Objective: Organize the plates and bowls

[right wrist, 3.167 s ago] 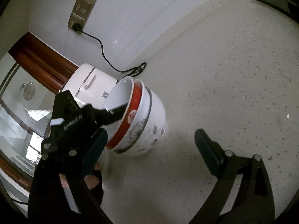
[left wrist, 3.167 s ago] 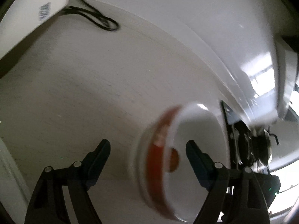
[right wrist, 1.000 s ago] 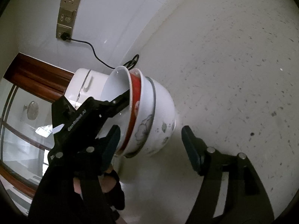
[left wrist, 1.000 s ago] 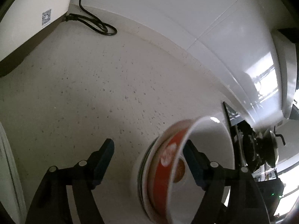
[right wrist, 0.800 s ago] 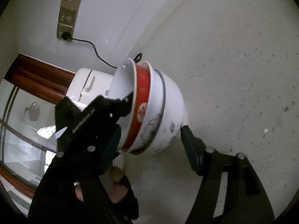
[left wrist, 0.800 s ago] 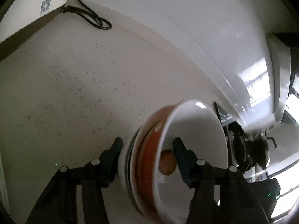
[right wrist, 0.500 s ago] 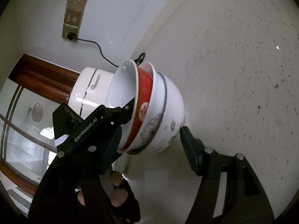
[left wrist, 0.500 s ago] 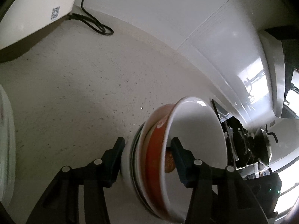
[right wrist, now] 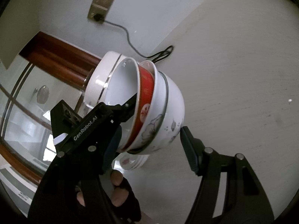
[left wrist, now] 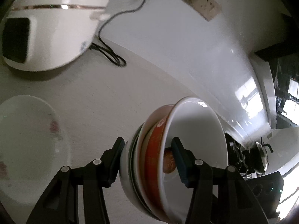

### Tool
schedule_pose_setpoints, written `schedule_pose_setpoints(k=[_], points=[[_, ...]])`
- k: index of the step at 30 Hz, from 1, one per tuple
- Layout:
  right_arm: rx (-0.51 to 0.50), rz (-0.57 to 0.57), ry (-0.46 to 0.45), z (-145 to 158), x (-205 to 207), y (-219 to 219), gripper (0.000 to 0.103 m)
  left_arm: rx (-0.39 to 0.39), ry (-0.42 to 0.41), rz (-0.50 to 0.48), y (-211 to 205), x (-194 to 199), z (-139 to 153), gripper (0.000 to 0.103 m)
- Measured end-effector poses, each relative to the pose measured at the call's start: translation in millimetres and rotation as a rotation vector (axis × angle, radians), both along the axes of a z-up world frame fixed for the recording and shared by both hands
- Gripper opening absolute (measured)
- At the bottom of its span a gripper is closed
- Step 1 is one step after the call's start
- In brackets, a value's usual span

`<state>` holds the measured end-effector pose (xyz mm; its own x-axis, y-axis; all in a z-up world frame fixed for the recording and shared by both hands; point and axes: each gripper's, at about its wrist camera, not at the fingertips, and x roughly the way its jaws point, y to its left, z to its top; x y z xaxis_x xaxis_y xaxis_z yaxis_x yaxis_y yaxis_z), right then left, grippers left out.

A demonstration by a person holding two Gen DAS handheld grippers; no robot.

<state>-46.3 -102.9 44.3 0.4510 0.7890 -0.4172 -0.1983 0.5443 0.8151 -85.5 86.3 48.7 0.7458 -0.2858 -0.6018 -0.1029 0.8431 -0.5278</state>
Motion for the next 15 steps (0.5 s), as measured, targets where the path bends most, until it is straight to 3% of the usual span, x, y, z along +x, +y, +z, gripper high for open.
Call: schedule_pose_setpoints(k=[15], points=[[-0.012,0.143,-0.054,22,-5,89,0.068,0.014,-0.053,0.126,71,-63,29,0.056]])
